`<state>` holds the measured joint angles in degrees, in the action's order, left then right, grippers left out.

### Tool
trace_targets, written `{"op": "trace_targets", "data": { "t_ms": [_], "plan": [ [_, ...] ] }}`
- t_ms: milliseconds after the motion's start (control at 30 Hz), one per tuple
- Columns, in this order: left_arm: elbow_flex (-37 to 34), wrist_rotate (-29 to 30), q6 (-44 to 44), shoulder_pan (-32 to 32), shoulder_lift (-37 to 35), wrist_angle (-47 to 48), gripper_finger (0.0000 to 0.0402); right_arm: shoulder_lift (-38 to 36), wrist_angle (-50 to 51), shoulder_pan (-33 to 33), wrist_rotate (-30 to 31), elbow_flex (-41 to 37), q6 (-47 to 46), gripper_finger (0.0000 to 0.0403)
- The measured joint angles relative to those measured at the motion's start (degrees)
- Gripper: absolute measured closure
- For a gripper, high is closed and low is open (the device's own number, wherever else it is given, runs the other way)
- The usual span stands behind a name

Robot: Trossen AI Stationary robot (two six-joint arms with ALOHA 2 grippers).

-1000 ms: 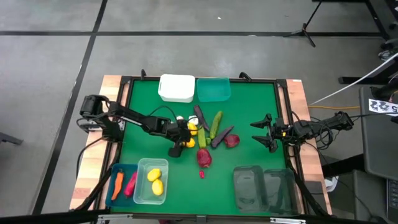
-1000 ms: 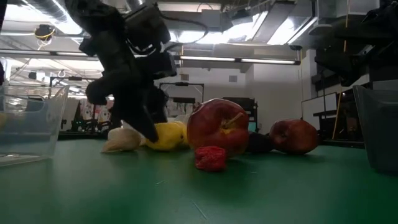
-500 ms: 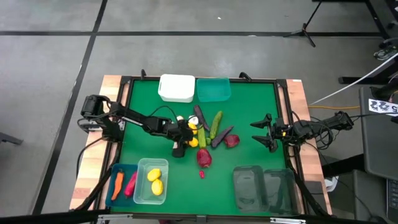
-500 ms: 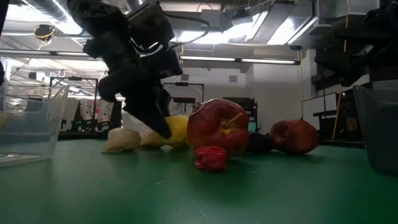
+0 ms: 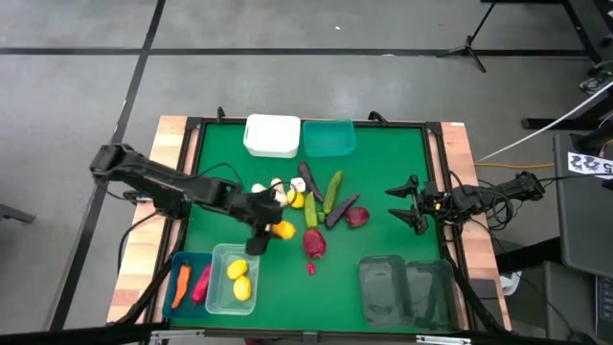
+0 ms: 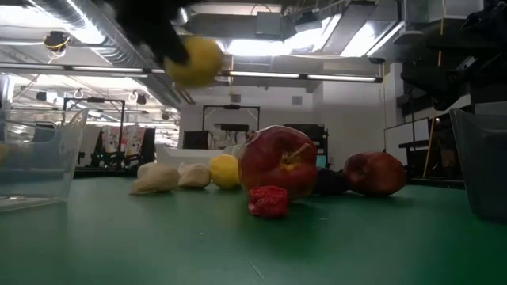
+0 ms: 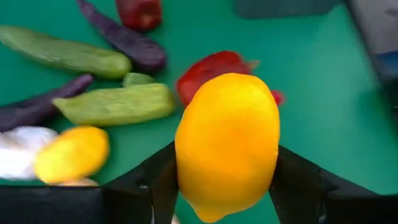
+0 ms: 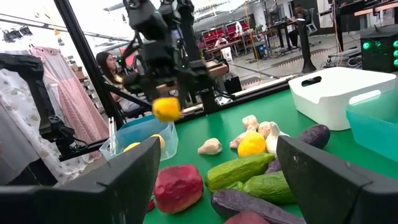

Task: Sort produce into baskets
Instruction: Put the lemon into the transparent bin

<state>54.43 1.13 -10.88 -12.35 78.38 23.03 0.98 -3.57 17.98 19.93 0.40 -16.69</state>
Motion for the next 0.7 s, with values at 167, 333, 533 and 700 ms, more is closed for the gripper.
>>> {"op": "trace_targets", "data": {
  "t_ms": [167, 333, 533, 700],
  "plan": [
    [0.0, 0.15, -10.56, -7.59, -4.36, 3.19, 0.0201, 0.02, 0.02, -0.02, 0.02, 0.02, 0.22, 0.0081],
    [0.0, 0.13, -22.32, -16.81, -4.69, 5.65, 0.0201, -0.01, 0.02, 0.0, 0.04, 0.02, 0.41, 0.0081],
    [0.0, 0.53, -40.25, -26.03, -4.38, 11.82, 0.0201, 0.02, 0.02, 0.0, 0.08, 0.0, 0.42, 0.0081],
    [0.0, 2.34, -49.01, -31.57, -4.36, 16.19, 0.0201, -0.01, 0.01, 0.0, 0.13, 0.0, 0.42, 0.0081]
  ]
}}
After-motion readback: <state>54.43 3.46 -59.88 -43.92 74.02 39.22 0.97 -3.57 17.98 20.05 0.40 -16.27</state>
